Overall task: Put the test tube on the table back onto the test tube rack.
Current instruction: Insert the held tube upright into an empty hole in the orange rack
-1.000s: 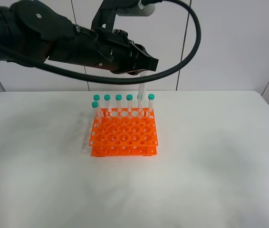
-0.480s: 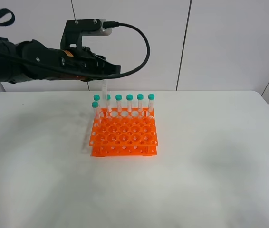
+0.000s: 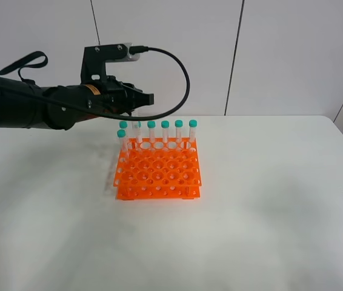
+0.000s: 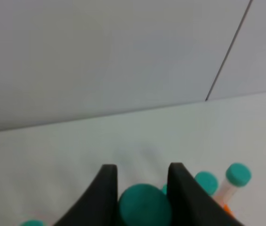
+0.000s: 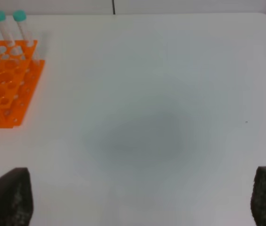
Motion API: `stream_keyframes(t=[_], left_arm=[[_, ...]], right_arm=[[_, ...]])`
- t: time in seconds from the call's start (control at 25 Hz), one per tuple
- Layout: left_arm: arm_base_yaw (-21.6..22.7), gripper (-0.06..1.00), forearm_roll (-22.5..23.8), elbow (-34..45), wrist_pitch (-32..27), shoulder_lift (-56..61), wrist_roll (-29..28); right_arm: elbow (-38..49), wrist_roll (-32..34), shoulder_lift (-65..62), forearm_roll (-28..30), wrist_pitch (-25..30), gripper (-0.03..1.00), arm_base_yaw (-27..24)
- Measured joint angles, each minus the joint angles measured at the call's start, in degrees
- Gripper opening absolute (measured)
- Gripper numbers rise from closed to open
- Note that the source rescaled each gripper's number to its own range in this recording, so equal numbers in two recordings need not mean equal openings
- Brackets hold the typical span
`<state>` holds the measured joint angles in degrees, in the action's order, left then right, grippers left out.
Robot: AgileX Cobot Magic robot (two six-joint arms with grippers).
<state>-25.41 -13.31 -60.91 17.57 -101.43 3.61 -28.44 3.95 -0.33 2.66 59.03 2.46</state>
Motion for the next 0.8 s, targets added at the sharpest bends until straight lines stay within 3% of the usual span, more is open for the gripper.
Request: stream_keyframes(t=[0.48,0.8], left_arm=[[0.0,0.0,0.33,4.93,7.4,-1.33,-2.1],[0.0,0.0,4.01,5.41,9.01,-1.33,-4.32]], right_arm=[[0.0,0.0,0.0,0.0,0.0,1.0,0.0],[0.0,0.0,0.0,0.0,0.0,1.0,0.0]])
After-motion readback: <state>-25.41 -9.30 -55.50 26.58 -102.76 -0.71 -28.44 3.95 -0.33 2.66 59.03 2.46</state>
